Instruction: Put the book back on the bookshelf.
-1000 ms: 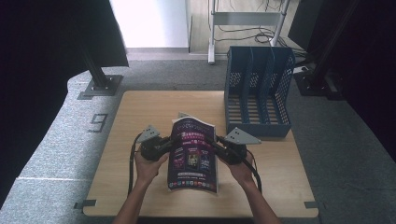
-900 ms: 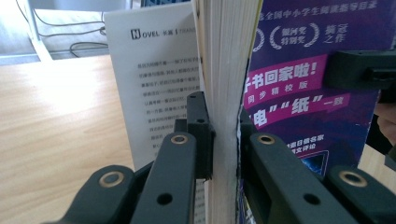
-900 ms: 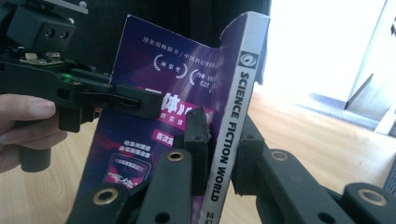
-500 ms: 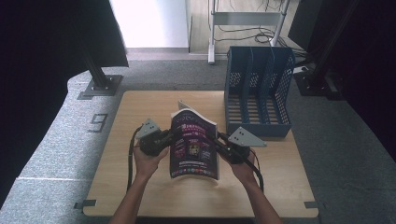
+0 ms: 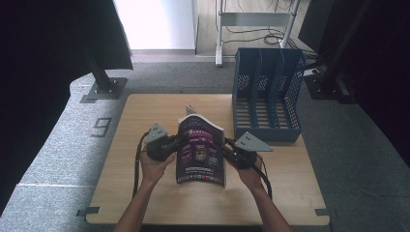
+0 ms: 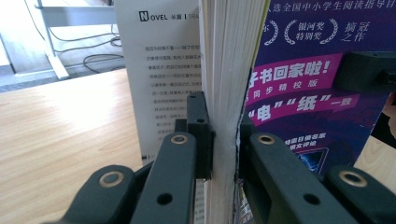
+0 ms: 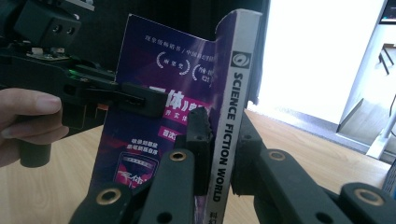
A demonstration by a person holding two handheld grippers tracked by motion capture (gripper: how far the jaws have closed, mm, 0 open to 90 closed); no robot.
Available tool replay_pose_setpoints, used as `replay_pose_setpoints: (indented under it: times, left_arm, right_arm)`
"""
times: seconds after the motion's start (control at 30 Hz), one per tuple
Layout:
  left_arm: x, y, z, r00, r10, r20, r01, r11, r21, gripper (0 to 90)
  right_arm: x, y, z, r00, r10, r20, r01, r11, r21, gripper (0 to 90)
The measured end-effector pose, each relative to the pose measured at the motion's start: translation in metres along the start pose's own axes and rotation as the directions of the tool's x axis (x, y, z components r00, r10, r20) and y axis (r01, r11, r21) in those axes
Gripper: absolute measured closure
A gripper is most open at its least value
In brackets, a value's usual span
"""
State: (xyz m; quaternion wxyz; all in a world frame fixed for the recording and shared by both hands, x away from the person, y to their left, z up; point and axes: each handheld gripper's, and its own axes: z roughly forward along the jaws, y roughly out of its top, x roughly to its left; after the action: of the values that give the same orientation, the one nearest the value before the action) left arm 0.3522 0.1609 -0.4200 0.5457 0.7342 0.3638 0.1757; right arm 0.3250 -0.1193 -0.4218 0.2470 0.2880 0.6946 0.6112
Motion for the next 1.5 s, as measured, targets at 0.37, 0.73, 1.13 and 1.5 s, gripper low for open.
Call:
replay_pose_setpoints:
  times: [0.37, 0.73, 1.13, 1.5]
  left_arm:
    - [0.003, -0.003, -0.006, 0.9999, 0.012, 0.003, -0.012, 0.9996, -0.024, 82.8]
    - [0.004, -0.010, -0.010, 0.9994, 0.021, -0.028, -0.022, 0.9989, -0.041, 58.9]
    - [0.008, -0.010, -0.008, 0.9967, 0.024, -0.078, -0.026, 0.9993, -0.027, 31.1]
    - [0.006, -0.002, -0.004, 0.9983, 0.032, -0.048, -0.033, 0.9994, -0.013, 21.1]
  right_arm:
    - [0.000, -0.002, 0.003, 0.9998, -0.014, -0.010, 0.014, 1.000, -0.020, 80.4]
    - [0.007, -0.005, -0.012, 0.9987, -0.020, -0.046, 0.019, 1.000, -0.024, 81.0]
    - [0.015, -0.008, -0.019, 0.9970, -0.046, -0.063, 0.044, 0.999, -0.031, 81.1]
    - [0.018, -0.008, -0.021, 0.9955, -0.058, -0.075, 0.056, 0.998, -0.028, 81.0]
